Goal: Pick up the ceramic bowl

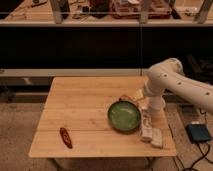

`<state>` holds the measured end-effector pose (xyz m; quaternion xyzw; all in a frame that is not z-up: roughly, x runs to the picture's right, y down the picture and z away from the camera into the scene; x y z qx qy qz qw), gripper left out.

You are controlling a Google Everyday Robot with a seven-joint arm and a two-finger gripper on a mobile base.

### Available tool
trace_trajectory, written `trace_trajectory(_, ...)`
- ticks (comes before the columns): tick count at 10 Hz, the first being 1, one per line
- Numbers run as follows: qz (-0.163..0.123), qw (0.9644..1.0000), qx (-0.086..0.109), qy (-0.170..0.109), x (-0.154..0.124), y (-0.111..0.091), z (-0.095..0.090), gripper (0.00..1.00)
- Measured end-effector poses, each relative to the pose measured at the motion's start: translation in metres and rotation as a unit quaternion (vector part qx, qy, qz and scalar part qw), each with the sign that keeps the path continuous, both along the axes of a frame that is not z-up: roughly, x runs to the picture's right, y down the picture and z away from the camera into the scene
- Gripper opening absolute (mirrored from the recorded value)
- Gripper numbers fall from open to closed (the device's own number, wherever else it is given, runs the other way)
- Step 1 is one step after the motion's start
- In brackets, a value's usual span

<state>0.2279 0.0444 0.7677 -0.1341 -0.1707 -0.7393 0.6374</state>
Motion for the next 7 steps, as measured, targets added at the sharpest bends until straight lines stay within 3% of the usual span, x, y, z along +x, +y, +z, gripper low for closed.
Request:
trace_trajectory(3,0.0,1.0,0.0,0.0,0.0,0.0,0.0,0.77)
trace_trajectory(5,-0.015,0.9998,0.001,-0.01,-0.001,0.005,0.009,0.57)
trace_trajectory(7,-0.022,0.9995,0.001,-0.021,-0.011,-0.004,0.018,0.41)
